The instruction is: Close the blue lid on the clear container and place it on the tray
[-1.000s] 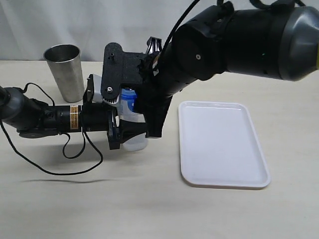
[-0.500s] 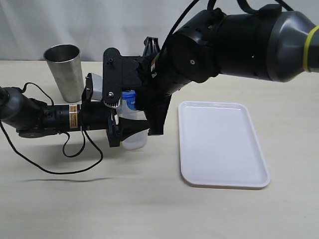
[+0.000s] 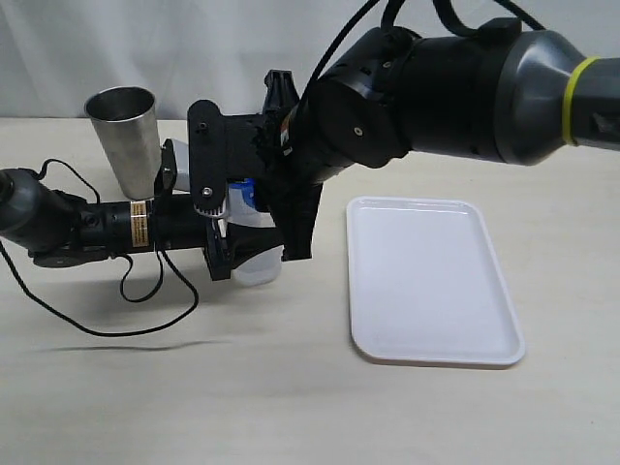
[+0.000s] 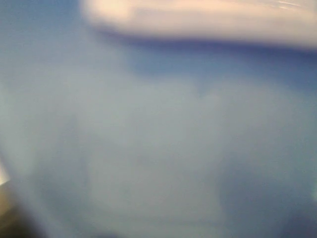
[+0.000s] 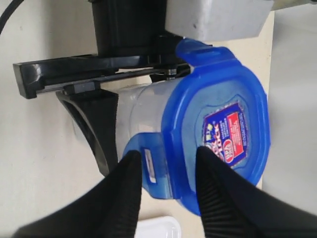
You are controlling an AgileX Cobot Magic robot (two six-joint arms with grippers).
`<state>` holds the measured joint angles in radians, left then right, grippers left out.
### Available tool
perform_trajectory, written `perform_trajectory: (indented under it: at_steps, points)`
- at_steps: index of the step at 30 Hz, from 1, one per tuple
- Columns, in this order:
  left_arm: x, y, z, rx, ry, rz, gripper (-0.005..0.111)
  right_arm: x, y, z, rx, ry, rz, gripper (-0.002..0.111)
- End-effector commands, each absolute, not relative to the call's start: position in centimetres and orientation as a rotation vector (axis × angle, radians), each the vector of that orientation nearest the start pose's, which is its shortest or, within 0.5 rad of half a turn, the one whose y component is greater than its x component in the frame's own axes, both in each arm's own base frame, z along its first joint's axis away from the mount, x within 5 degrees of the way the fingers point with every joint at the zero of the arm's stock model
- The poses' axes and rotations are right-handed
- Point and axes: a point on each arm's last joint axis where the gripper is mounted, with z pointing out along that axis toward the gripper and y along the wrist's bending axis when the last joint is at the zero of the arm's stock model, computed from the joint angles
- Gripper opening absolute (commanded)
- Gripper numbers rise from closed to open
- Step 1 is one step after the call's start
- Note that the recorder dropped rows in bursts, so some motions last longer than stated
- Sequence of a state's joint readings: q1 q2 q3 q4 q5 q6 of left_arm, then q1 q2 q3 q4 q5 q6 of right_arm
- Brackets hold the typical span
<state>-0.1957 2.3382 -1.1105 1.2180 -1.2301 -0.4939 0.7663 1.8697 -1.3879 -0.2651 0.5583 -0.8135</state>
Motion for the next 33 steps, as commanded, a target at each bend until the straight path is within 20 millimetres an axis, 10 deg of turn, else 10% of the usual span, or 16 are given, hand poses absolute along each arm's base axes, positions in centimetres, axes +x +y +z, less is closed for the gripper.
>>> perform_trajectory:
  at_steps: [1, 25, 33]
  points:
    - [35.4, -16.0, 5.8, 1.162, 1.518, -1.040, 0.000, 30.4, 28.2, 18.5, -2.044, 1.720, -0.271, 0.031]
    - [35.2, -16.4, 5.8, 1.183, 1.505, -1.042, 0.000, 29.9, 29.3, 18.0, -1.989, 1.719, -0.294, 0.017]
    - [35.3, -16.4, 5.8, 1.189, 1.493, -1.028, 0.000, 28.5, 28.6, 23.2, -1.789, 1.815, -0.137, 0.048]
